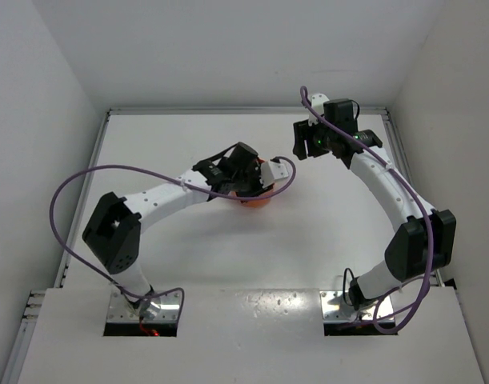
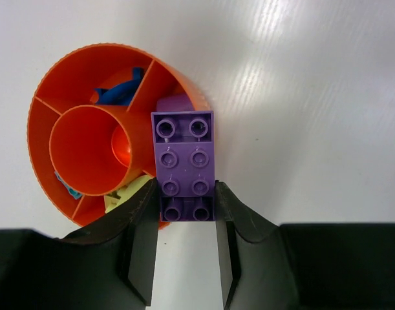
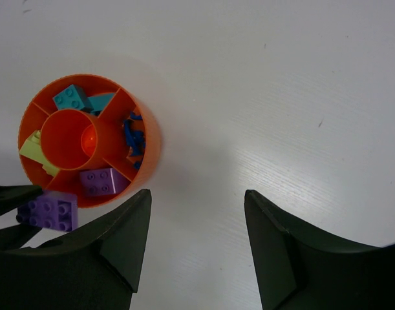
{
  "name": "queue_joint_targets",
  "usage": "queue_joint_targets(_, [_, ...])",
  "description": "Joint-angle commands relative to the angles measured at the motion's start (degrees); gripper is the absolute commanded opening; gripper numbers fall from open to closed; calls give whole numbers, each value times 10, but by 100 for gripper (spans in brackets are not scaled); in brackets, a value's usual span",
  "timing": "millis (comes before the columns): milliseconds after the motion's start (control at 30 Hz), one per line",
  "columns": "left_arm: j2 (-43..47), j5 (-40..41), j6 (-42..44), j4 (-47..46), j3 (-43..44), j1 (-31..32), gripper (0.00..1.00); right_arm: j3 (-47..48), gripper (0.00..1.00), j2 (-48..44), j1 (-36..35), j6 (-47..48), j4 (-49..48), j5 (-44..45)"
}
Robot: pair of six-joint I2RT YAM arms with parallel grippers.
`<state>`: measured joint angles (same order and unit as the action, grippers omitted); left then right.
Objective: Sort the legos into containers by color
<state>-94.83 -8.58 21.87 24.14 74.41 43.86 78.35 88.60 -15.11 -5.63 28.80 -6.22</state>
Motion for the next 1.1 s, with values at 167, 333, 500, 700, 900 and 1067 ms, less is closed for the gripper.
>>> queue_joint_targets(167, [-46, 13, 22, -1, 58, -31, 28, 15, 61, -6, 3, -1, -7, 2])
queue_joint_targets(333, [-56, 13, 27, -8, 58, -31, 31, 15, 64, -6, 3, -1, -7, 7])
queue_joint_targets(500, [-68, 13, 27, -14, 64, -31, 36, 21, 65, -6, 3, -1, -7, 7])
queue_joint_targets(700, [-49, 6, 17, -29, 70, -31, 55, 21, 66, -1, 3, -1, -7, 7])
queue_joint_targets(900, [-12, 7, -23, -34, 141, -36, 56, 21, 66, -1, 3, -1, -7, 7])
queue_joint_targets(1067, [31, -12, -89, 10, 200, -56, 55, 15, 66, -12, 3, -1, -7, 7])
